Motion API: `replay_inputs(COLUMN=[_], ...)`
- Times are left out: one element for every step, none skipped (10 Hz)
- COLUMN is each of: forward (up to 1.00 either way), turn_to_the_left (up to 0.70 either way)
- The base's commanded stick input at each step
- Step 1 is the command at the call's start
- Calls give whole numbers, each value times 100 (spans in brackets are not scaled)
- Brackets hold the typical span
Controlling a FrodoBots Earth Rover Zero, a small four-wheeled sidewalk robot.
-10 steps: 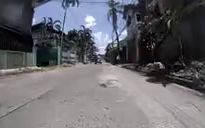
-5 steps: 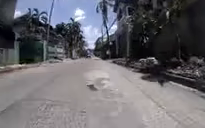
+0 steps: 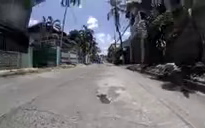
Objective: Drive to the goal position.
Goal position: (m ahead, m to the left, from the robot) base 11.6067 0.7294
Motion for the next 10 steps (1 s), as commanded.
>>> replay_inputs(forward=[100,100,100,100,100,100,100,100,100,100], turn_to_the_left=[9,-5,-31,-31,-31,-31,-31,-25,-13,-1])
